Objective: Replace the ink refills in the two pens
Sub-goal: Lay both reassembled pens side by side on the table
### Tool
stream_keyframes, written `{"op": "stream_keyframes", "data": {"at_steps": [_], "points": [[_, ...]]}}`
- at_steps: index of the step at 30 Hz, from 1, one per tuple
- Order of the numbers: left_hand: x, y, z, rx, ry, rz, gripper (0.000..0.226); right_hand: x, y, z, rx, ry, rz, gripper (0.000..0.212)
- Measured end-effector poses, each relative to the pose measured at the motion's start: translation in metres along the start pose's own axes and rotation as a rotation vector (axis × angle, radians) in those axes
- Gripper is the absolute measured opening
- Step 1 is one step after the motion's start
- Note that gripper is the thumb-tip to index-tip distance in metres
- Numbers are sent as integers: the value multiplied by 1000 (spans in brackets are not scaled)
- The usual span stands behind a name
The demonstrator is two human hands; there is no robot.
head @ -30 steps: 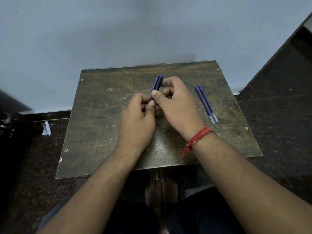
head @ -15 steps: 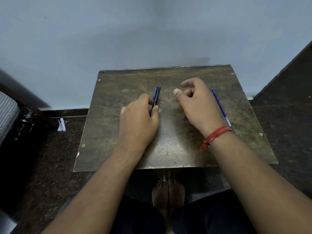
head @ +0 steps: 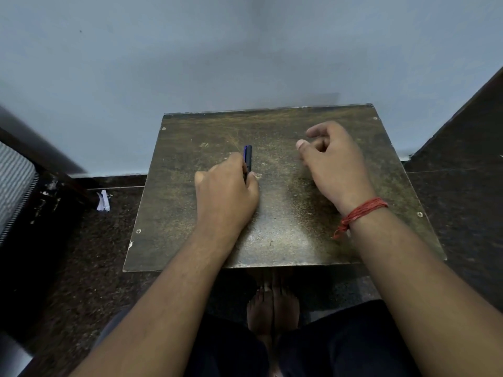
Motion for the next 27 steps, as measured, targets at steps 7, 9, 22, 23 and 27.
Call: {"op": "stream_keyframes", "data": {"at_steps": [7,9,22,23,27], "points": [[3,8,-1,-66,29,16,15,1,25,0,-550,134,-111,12],[3,15,-2,-86,28,45,13,-1,29,-1,-686,113,-185,19],[8,34,-7,-48,75,-44,57,-18,-13,-18,-689,27,-381,27],[9,34,-8,-39,78,-56,61,-19,-20,-21,-669,39,-386,26],[11,34,-13,15,87,-91,72,-23,-45,-32,-612,62,-397,27]]}}
Point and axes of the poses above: each hand's wrist, its own x-axis towards the middle knuckle, its own y-axis out of the back of the hand, z = x × y, the point moved 1 cm from there along x, towards the middle knuckle, and after that the axes turned 12 degrees about y, right-handed, at the moved point
